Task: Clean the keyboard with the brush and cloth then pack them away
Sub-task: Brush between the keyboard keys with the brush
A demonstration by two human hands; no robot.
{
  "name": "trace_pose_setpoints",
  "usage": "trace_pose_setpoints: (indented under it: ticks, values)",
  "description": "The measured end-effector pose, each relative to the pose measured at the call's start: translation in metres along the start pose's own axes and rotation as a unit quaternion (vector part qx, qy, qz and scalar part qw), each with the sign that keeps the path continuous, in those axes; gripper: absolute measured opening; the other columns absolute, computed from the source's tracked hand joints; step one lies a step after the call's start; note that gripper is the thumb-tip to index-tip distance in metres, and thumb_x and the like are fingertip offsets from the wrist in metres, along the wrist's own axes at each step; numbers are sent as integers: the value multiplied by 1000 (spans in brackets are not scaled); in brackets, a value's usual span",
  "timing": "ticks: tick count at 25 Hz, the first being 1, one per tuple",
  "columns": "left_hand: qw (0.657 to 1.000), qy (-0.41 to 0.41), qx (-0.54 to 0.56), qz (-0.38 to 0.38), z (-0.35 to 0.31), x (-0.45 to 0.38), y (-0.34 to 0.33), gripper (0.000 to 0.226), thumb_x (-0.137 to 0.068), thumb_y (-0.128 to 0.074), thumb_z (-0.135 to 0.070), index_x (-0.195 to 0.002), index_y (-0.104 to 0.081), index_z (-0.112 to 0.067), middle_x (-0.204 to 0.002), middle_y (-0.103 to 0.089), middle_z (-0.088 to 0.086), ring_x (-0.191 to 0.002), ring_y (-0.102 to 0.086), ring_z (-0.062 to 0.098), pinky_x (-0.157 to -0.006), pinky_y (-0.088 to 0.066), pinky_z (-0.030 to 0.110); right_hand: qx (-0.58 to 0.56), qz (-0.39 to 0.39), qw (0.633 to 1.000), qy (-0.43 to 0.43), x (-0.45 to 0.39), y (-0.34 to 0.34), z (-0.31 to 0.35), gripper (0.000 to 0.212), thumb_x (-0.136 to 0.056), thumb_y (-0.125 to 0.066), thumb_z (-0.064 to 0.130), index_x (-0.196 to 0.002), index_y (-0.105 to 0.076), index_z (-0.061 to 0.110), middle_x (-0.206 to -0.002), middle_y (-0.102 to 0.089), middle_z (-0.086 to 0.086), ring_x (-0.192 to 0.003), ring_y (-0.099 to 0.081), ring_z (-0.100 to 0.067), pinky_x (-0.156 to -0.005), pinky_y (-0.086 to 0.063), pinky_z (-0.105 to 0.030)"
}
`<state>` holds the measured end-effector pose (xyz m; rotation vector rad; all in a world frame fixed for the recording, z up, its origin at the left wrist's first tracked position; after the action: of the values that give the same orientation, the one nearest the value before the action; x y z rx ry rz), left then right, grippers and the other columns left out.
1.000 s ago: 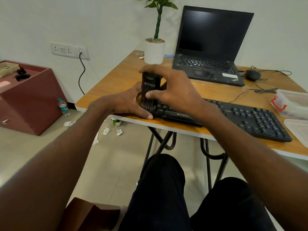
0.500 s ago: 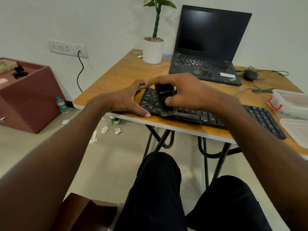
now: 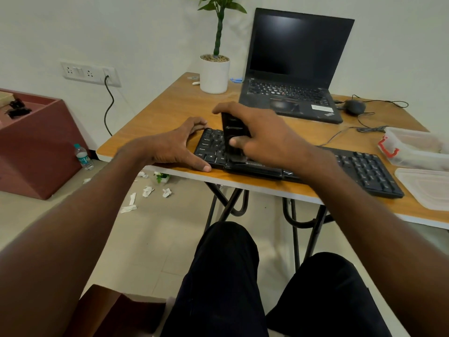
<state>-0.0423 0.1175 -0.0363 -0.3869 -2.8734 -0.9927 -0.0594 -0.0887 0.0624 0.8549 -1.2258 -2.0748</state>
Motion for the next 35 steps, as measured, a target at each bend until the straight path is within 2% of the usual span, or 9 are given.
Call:
trace_pose_setpoints:
  ticks: [2,6,10,14,19,24,27,30,35]
  values:
    - [1000,0,3,-1,0,1,0,126,-67,-96,-36,-160,-11,-42,-153,-32,-17,-137,-42,11,-98,-45,20,-17,27,999,27,6,-7,4,66,-95,-66,8,-148,-42,41,-138,-58,3,-122,-55,-15,-93,-55,-35]
    - [1000,-4,-1,1,2,0,0,128,-65,-100,-39,-159,-13,-43,-158,-31,-16,-140,-41,12,-104,-44,24,46,73,996,-31,2,12,-13,63,-95,-64,5,-140,-46,46,-138,-54,2,-122,-54,-19,-87,-56,-34]
    - [1000,-6,4,1,2,-2,0,128,-63,-101,-40,-157,-15,-46,-152,-36,-15,-136,-45,10,-105,-47,28,-70,54,996,22,11,-3,-2,61,-94,-65,3,-137,-47,43,-132,-55,9,-121,-55,-13,-89,-57,-34]
    - [1000,-10,3,0,4,-1,0,131,-56,-100,-47,-157,-17,-44,-158,-30,-18,-142,-38,10,-105,-43,23,37,117,990,-76,20,23,-32,60,-94,-64,2,-133,-46,44,-126,-51,6,-115,-55,-19,-71,-50,-22]
    - [1000,-7,4,-3,3,-2,2,131,-61,-102,-43,-159,-15,-43,-155,-30,-20,-143,-36,10,-101,-42,19,-75,-36,996,-33,22,12,-6,57,-92,-73,10,-135,-48,39,-124,-55,6,-108,-62,-15,-78,-62,-31]
    - [1000,-4,12,-2,5,-2,0,125,-66,-99,-34,-159,-15,-40,-158,-30,-18,-143,-38,12,-101,-43,19,67,-35,987,-145,37,26,-36,63,-87,-77,14,-138,-47,37,-125,-60,-2,-106,-62,-20,-75,-54,-27]
    - [1000,-6,9,0,4,-3,1,126,-67,-98,-34,-160,-14,-40,-158,-30,-17,-143,-37,13,-101,-43,19,-17,-126,985,-115,37,25,-22,59,-88,-78,17,-135,-47,37,-129,-61,-2,-101,-62,-15,-69,-55,-20]
    - [1000,-6,-2,-1,5,-4,1,126,-66,-98,-36,-160,-14,-42,-160,-29,-17,-143,-37,13,-103,-42,22,-98,-78,991,-42,41,-4,-1,55,-91,-74,7,-129,-50,38,-124,-60,6,-108,-64,-14,-80,-62,-30]
    - [1000,-13,5,3,4,-3,1,135,-54,-101,-51,-158,-15,-44,-162,-29,-16,-144,-37,13,-105,-43,23,51,-21,992,-114,45,24,-22,60,-90,-71,2,-131,-48,38,-129,-58,1,-120,-56,-20,-86,-53,-34]
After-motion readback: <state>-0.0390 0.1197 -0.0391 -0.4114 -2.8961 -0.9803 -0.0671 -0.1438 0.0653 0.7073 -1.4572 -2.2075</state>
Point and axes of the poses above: each hand's wrist, its own x-axis away from the middle knuckle, its own y-axis out of the back of the hand, z = x × y, the point moved 6 cm from there along -x, towards the middle knuckle
